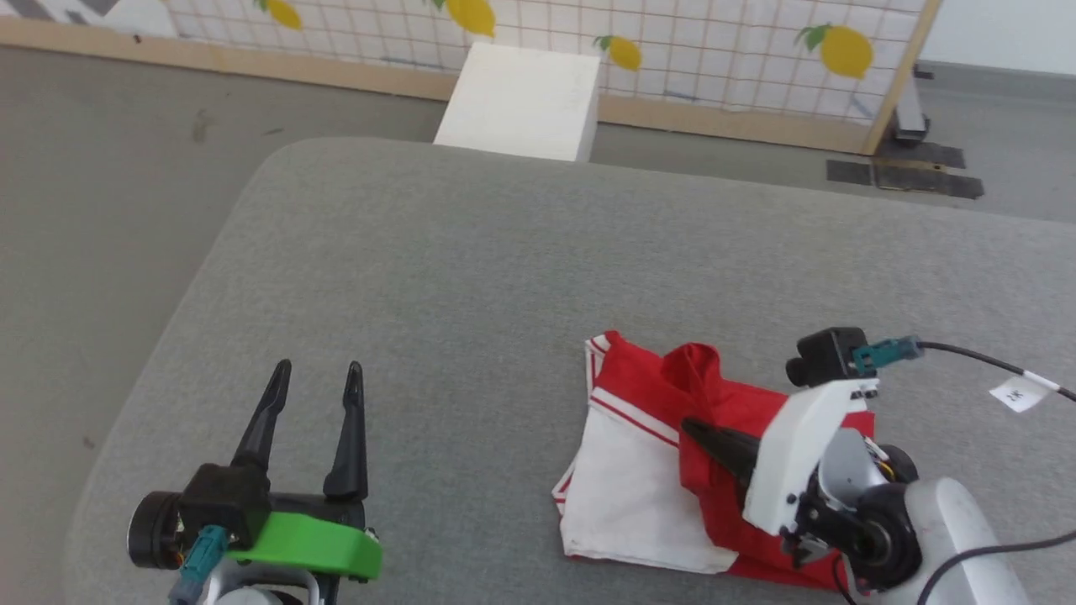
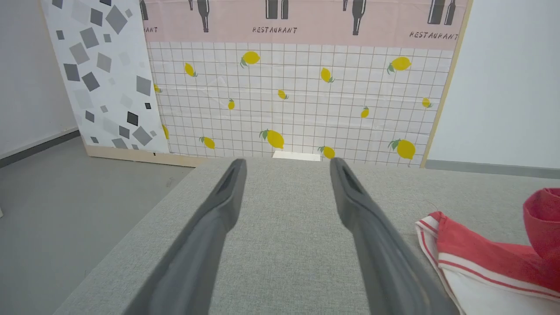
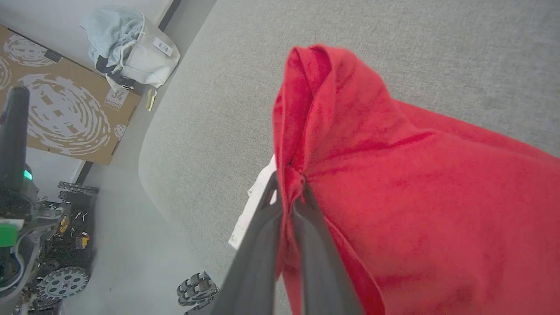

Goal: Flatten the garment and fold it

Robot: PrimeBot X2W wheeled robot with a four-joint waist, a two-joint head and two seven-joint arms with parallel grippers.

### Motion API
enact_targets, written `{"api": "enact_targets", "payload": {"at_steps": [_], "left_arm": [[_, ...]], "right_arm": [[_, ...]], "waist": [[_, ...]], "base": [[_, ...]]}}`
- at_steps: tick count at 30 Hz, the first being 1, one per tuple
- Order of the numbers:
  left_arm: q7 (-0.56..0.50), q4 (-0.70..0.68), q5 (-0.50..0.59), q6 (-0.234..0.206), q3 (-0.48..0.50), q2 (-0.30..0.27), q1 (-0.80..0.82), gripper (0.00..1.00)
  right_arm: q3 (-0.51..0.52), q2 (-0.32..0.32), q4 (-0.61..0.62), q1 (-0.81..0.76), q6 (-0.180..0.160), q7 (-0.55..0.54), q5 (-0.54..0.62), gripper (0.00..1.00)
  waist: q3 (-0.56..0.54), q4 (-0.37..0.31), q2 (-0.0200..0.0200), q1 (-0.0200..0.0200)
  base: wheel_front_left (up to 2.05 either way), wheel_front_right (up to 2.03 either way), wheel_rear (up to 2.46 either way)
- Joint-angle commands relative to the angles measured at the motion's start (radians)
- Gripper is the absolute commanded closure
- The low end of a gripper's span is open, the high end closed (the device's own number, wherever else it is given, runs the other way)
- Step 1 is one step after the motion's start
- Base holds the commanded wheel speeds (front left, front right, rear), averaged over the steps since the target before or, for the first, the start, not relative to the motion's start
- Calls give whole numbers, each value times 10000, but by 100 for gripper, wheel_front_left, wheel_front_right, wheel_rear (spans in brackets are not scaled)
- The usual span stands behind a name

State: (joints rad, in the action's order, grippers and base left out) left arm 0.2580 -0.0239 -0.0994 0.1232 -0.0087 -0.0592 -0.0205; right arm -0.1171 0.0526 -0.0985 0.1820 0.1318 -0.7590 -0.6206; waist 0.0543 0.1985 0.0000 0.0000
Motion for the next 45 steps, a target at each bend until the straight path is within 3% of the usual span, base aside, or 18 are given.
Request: {"api": "enact_targets", "payload": {"at_steps": [1,11,12,18,23,34,40,45], "left_arm": [[38,23,-80,54,-50,61,208,0],[38,112,-95,64,-178,76,476,0],[38,119,-101,65,-177,78,478,0],[38,213,-99,67,-144,83,443,0],[38,244,-105,68,-140,86,396,0],[38,270,-161,70,-179,88,138,0],[38,297,-264,71,-217,88,41,0],[38,525,-363,72,-273,88,-9,0]], "right_arm": [[-115,-20,-215,276,-11,165,63,100],[-784,-23,-2063,1104,-11,1257,-598,100],[-880,-23,-2220,1141,-11,1343,-786,0],[-1326,-23,-2576,1409,-11,1927,-1311,0],[-1454,104,-2510,1648,-11,2489,-613,0],[-2143,2590,-1911,2489,-11,5998,2331,0],[-1327,3522,-1664,2089,-11,7541,3416,0],[131,3538,-990,1010,-11,8508,3699,0]], "waist": [[173,261,0,0],[531,757,0,0],[541,778,0,0],[513,748,0,0],[325,508,0,0],[-336,-489,0,0],[-501,-1034,0,0],[-491,-1395,0,0]], "base": [[0,0,0],[0,0,0],[0,0,0],[0,0,0],[0,0,0],[0,0,0],[0,0,0],[0,0,0]]}}
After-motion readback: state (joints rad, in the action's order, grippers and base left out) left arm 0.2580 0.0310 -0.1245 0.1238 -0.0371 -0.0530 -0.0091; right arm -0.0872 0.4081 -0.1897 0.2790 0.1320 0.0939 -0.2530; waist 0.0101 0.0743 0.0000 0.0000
